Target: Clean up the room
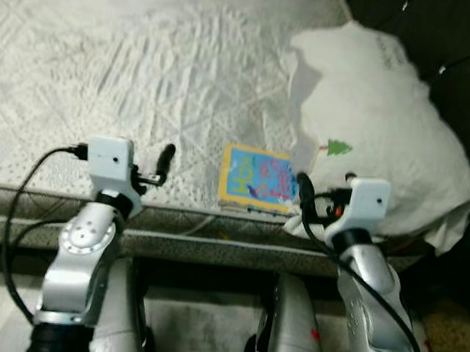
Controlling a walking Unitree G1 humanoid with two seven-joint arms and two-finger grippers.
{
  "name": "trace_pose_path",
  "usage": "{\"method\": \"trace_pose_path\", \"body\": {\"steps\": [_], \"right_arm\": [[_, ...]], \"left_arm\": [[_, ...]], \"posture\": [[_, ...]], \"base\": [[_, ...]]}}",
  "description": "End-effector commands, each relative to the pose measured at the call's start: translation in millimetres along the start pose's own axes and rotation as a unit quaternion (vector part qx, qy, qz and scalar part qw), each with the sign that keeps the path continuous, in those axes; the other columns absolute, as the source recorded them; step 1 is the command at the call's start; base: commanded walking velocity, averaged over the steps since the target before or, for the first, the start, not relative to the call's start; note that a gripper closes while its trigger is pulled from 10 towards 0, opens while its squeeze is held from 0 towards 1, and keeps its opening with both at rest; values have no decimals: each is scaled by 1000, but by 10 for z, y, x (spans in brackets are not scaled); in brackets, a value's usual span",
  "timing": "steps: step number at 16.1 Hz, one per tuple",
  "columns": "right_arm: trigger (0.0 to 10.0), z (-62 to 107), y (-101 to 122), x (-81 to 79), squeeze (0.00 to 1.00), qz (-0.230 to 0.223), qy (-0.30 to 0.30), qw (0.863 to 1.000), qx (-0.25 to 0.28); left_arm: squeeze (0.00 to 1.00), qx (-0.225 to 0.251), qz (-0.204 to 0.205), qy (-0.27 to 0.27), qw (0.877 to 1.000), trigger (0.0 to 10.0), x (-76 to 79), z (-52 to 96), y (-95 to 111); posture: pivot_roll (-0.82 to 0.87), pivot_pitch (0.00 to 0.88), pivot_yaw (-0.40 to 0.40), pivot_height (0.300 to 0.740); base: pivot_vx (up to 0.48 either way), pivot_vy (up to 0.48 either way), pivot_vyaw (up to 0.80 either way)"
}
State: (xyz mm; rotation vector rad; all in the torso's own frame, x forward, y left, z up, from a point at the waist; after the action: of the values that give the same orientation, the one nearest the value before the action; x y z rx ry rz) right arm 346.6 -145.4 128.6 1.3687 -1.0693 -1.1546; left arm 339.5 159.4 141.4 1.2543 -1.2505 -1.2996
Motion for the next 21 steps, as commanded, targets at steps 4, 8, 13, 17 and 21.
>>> {"method": "trace_pose_path", "body": {"steps": [4,8,13,17,21], "right_arm": [[10000,-198,124,49,0,-7,-11,999,33],[10000,-233,183,124,0,-10,-27,998,52],[10000,-251,151,202,0,-41,-48,997,47],[10000,-197,77,96,0,-50,-44,997,40],[10000,-116,-10,149,0,-52,-58,997,28]], "left_arm": [[0,24,-20,33,999,10000,-92,-13,72],[0,15,-6,32,999,10000,-19,-27,-46],[0,20,-9,26,999,10000,8,-96,-34],[0,15,-36,42,998,10000,-143,-55,-110],[0,6,-38,48,998,10000,-200,-14,-170]], "posture": [[37,0,-59,594],[2,0,-49,644],[1,0,-56,698],[26,0,-71,740],[5,0,-45,740]], "base": [[0,0,0],[0,0,0],[0,0,0],[0,0,0],[0,0,0]]}}
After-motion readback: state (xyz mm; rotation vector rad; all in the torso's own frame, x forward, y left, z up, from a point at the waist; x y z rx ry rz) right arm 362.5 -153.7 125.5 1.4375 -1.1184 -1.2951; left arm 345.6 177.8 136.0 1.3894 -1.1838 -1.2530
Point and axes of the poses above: a point about 5 cm out from each wrist's last joint towards the gripper, its own z axis pointing back from the gripper into the wrist, its own y axis along the axis of the wrist's last joint, x = y × z, the point moved 6 cm from there along -z, pointing out of the wrist towards the gripper, and after that the axes turned 5 degrees about -z, right-handed, at the moved point
